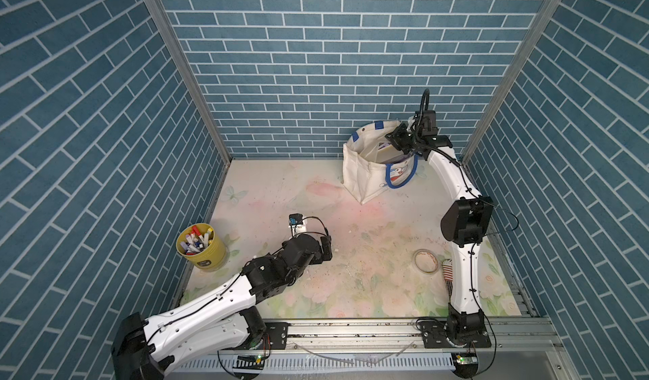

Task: Put the pencil pouch into the canvas bag
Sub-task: Place the pencil pouch in the canvas bag.

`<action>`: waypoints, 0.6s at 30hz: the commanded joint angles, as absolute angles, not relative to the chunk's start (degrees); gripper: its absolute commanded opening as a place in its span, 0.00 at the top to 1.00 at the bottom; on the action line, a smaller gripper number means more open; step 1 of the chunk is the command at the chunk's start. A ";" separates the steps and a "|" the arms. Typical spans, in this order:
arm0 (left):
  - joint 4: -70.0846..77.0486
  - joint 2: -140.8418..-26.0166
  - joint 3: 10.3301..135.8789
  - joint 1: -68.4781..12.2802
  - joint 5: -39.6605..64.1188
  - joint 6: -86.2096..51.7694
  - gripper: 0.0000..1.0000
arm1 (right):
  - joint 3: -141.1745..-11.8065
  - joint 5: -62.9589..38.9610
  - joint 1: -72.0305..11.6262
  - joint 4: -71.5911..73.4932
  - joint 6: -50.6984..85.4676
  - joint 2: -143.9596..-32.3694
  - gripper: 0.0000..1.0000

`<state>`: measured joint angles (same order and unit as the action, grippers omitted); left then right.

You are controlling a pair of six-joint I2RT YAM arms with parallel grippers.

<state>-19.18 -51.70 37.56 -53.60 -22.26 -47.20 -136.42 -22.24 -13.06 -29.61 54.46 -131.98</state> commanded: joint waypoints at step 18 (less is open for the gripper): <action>-20.98 -48.80 37.78 -52.60 -24.49 -45.18 0.01 | -143.76 -21.20 -11.14 -43.49 41.69 -126.12 0.14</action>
<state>-19.25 -49.54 37.56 -53.04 -23.00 -45.84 -142.43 -22.22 -11.18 -39.44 47.55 -131.35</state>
